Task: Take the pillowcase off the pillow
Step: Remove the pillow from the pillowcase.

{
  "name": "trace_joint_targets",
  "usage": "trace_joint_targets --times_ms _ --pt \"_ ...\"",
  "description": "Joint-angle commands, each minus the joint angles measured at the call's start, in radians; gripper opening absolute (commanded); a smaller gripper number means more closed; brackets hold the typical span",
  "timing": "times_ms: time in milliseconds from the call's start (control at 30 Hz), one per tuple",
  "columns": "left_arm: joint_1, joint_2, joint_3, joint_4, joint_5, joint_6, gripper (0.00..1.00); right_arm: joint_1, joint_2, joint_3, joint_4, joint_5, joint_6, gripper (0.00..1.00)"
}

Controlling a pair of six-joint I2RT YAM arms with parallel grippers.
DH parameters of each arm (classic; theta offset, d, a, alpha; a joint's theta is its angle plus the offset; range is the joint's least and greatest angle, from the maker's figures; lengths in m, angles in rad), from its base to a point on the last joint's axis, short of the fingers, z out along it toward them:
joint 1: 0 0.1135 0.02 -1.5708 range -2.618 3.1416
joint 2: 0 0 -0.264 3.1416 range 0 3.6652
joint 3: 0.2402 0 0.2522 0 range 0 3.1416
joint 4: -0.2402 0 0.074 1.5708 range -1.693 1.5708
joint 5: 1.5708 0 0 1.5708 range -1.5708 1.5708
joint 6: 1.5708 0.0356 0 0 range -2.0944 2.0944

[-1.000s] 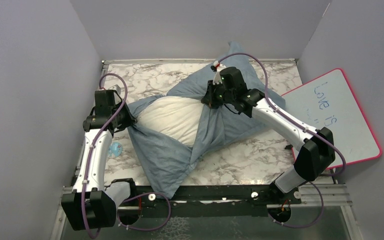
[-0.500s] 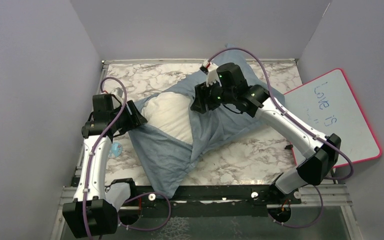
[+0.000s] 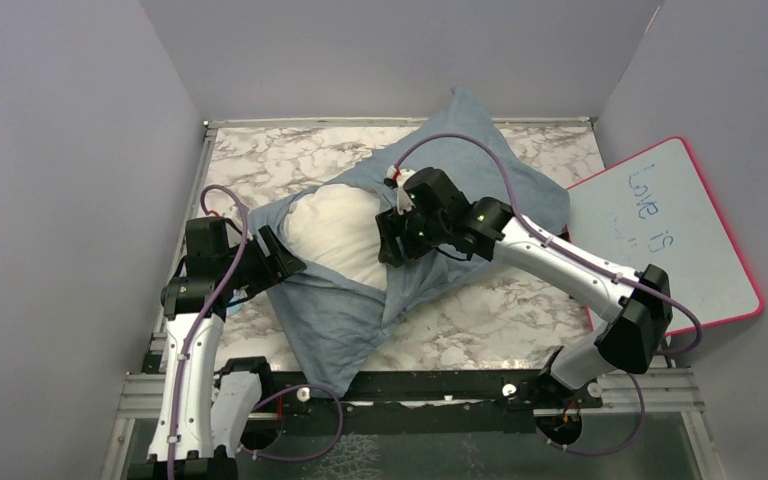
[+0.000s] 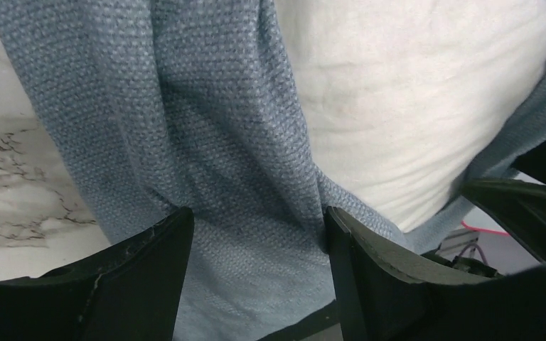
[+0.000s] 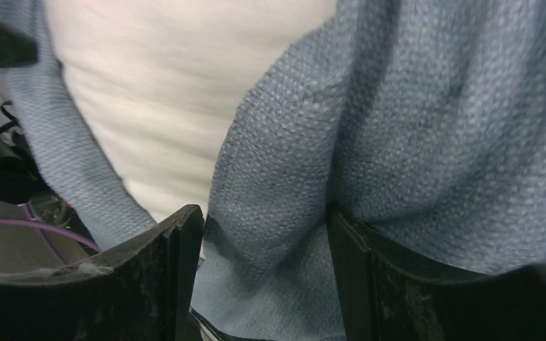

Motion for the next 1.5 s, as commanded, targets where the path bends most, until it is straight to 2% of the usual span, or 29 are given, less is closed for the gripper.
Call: trace_joint_targets --times_ms 0,167,267,333,400,500,533,667,800,867,967,1033,1200,1333,1467 --pt "-0.009 -0.024 0.006 -0.011 0.065 -0.078 0.70 0.009 -0.021 -0.059 0.000 0.133 0.100 0.65" --pt "-0.027 0.014 0.036 0.025 0.097 -0.087 0.71 0.009 -0.042 -0.095 0.032 0.148 0.120 0.54" --pt "-0.071 0.030 0.015 0.067 0.090 -0.104 0.69 0.009 -0.041 -0.106 0.038 0.149 0.136 0.53" --pt "-0.140 0.034 0.004 0.097 0.056 -0.134 0.65 0.009 -0.038 -0.113 0.047 0.159 0.148 0.52" --pt "-0.227 0.039 0.006 0.118 -0.001 -0.179 0.60 0.009 -0.035 -0.115 0.052 0.191 0.164 0.46" --pt "-0.358 0.053 -0.001 0.131 -0.082 -0.222 0.38 0.008 -0.024 -0.106 0.044 0.308 0.175 0.32" --pt "-0.390 0.052 -0.007 0.130 -0.099 -0.230 0.29 0.004 -0.019 -0.098 0.035 0.363 0.176 0.30" --pt "-0.436 -0.024 -0.040 0.041 -0.198 -0.244 0.03 -0.079 0.001 -0.057 -0.001 0.496 0.155 0.18" --pt "-0.436 -0.127 -0.108 -0.082 -0.276 -0.256 0.00 -0.247 -0.011 -0.096 0.033 0.410 0.149 0.15" --pt "-0.436 -0.160 -0.141 -0.116 -0.262 -0.262 0.00 -0.265 -0.015 -0.108 0.035 0.360 0.140 0.15" --pt "-0.437 -0.183 -0.168 -0.124 -0.231 -0.264 0.00 -0.267 -0.036 -0.128 0.059 0.164 0.088 0.14" --pt "-0.437 -0.164 -0.163 -0.112 -0.226 -0.250 0.00 -0.265 -0.069 -0.148 0.086 0.049 0.073 0.16" --pt "-0.437 -0.085 -0.142 -0.054 -0.197 -0.212 0.00 -0.250 -0.172 -0.146 0.114 -0.117 0.047 0.40" --pt "-0.437 -0.087 -0.129 -0.020 -0.225 -0.219 0.00 -0.187 -0.213 -0.094 0.095 -0.139 0.006 0.57" --pt "-0.437 -0.085 -0.160 0.004 -0.212 -0.234 0.00 -0.035 -0.216 -0.053 0.106 -0.047 -0.018 0.65"
